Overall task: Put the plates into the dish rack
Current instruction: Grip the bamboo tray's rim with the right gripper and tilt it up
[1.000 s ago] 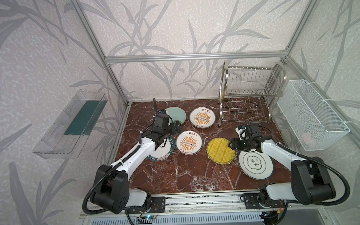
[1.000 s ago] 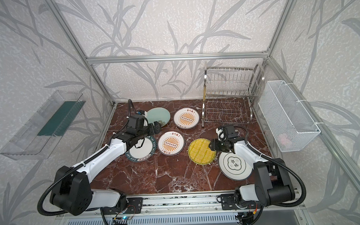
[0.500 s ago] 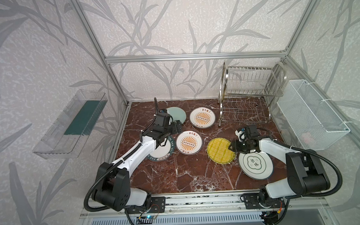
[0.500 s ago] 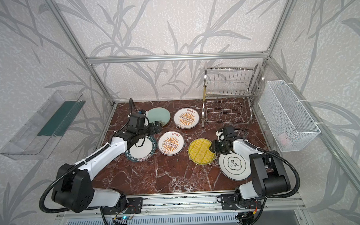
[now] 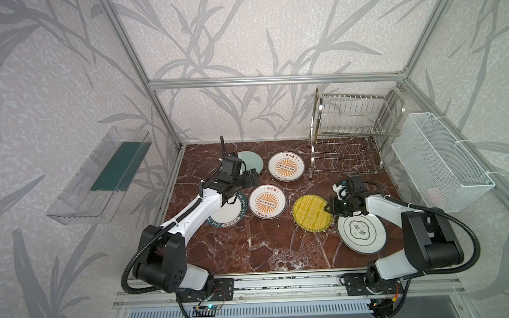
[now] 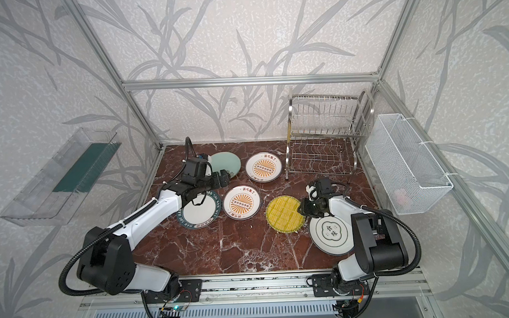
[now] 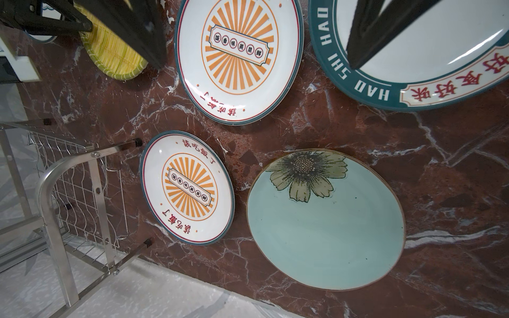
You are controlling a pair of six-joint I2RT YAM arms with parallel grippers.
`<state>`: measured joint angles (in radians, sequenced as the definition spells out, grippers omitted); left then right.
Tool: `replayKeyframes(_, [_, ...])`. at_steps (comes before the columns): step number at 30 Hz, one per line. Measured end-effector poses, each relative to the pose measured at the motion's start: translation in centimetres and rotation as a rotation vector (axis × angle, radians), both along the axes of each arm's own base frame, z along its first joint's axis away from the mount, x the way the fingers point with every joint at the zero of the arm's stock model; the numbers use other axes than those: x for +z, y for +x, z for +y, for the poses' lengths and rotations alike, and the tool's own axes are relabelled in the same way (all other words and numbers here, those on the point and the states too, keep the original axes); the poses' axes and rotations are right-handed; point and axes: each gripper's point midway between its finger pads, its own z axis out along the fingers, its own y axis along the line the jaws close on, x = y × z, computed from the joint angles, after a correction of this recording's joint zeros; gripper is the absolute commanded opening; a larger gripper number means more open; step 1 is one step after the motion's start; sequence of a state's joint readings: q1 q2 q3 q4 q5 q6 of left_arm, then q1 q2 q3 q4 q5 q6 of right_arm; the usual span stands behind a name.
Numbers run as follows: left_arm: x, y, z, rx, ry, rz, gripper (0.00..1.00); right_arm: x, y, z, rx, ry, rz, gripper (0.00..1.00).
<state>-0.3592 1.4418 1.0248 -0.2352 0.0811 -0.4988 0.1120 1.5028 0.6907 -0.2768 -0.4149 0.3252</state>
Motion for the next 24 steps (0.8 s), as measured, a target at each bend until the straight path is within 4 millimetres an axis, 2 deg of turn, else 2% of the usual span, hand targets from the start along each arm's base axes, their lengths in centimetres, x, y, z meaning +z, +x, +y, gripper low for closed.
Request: replayKeyframes(24, [-0.29,-0.52,-0.67,-0.022,-0.034,0.033,0.99,-0.63,0.76,0.62,-0.021,0.116,-0.019,0.22])
